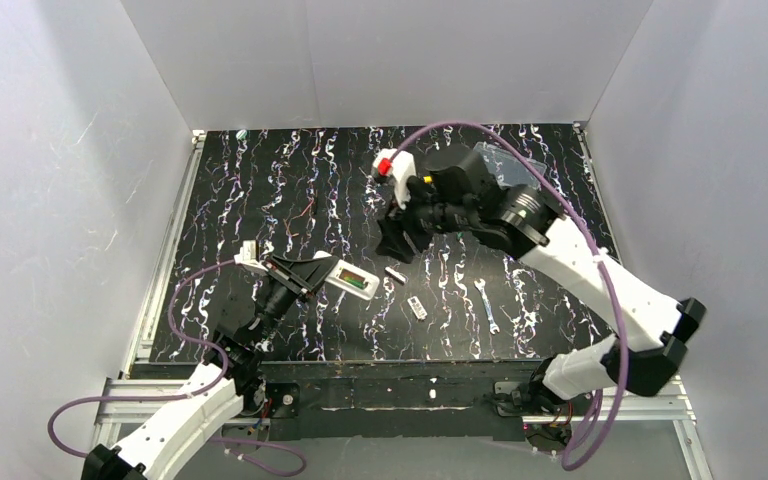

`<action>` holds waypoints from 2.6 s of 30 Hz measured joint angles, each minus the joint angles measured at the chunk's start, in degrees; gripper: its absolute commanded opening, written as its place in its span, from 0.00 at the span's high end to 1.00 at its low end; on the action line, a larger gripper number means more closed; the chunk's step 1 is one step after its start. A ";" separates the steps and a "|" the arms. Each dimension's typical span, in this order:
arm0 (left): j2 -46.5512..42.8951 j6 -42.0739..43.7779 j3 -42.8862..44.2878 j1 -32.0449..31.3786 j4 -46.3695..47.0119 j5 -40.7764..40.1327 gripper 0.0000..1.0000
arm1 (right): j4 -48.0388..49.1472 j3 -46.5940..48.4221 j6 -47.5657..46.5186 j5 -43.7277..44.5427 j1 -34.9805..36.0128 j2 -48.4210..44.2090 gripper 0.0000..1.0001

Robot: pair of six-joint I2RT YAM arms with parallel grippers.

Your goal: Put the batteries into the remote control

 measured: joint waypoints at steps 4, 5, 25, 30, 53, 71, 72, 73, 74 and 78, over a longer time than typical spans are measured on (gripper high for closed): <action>-2.80 -1.86 0.02 0.00 -5.38 0.04 1.00 | 7.45 -10.62 -6.45 -5.68 -1.03 -8.07 0.27; -3.41 -2.36 0.04 0.00 -6.54 0.04 1.00 | 9.29 -13.62 -8.59 -7.43 -1.03 -10.23 0.26; -0.66 -8.09 3.17 0.00 -8.26 4.66 1.00 | 18.53 -22.77 -29.27 -47.95 -8.46 -13.49 0.38; -0.70 -8.33 3.74 0.00 -8.31 5.88 1.00 | 17.46 -19.85 -32.79 -53.59 -8.76 -8.04 0.39; 0.63 -9.16 4.55 0.00 -5.33 9.11 1.00 | 5.79 -12.07 -45.44 -62.25 -8.76 4.83 0.45; 1.18 -9.18 4.63 0.00 -4.26 9.53 1.00 | -0.07 -10.43 -49.44 -62.66 -8.72 8.17 0.46; 1.25 -9.18 4.63 0.00 -4.11 9.55 1.00 | -0.15 -10.43 -49.57 -62.58 -8.66 8.39 0.46; 1.33 -9.18 4.63 0.00 -3.98 9.55 1.00 | -0.24 -10.40 -49.62 -62.55 -8.63 8.66 0.46; 1.38 -9.20 4.63 0.00 -3.93 9.55 1.00 | -0.37 -10.27 -49.72 -62.36 -8.63 9.07 0.46; 1.49 -9.22 4.63 0.00 -3.69 9.68 1.00 | -0.39 -9.64 -49.81 -61.57 -8.46 10.51 0.47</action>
